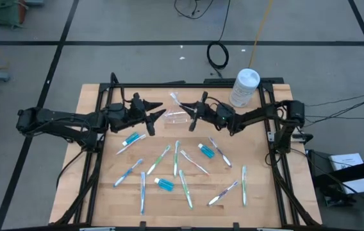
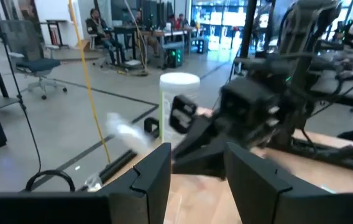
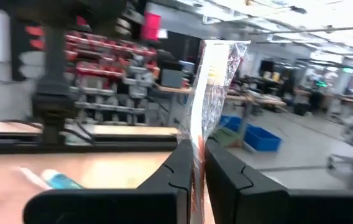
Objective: Pick & Place toothbrushing station
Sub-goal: Put the orange toothbrush into the transparent organizer
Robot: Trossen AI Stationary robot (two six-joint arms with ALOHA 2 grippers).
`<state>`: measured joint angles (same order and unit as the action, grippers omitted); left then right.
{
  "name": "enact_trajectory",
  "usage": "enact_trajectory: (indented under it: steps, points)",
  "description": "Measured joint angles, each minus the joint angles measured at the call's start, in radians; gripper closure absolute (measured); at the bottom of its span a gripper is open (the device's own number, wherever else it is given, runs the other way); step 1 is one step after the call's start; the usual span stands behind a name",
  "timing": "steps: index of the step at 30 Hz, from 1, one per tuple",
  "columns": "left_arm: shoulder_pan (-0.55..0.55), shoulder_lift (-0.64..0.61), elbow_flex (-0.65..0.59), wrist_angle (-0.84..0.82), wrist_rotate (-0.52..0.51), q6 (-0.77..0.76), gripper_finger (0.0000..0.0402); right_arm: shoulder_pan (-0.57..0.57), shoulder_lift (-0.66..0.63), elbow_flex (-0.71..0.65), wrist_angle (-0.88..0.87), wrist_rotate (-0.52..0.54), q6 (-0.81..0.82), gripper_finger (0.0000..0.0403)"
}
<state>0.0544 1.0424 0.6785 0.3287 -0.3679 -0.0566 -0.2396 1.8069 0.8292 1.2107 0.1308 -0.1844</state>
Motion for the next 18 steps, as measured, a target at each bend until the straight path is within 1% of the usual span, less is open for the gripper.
enact_trajectory:
  steps: [4,8,11,16,18]
  points:
    - [0.0,0.0,0.0,0.029,0.0,-0.005,0.0249,-0.049,0.053,0.0,0.048,0.0,-0.026,0.0385]
    - [0.0,0.0,0.0,0.046,0.0,-0.006,0.0249,-0.076,0.107,0.0,0.086,-0.001,0.021,0.0385]
    - [0.0,0.0,0.0,0.045,0.0,-0.006,0.025,-0.082,0.139,0.0,0.106,0.0,0.019,0.0385]
    - [0.0,0.0,0.0,0.072,0.0,0.003,0.0249,-0.082,0.172,0.0,0.103,0.002,0.014,0.0385]
    - [0.0,0.0,0.0,0.074,0.0,0.006,0.025,-0.082,0.173,0.0,0.074,0.002,0.013,0.0385]
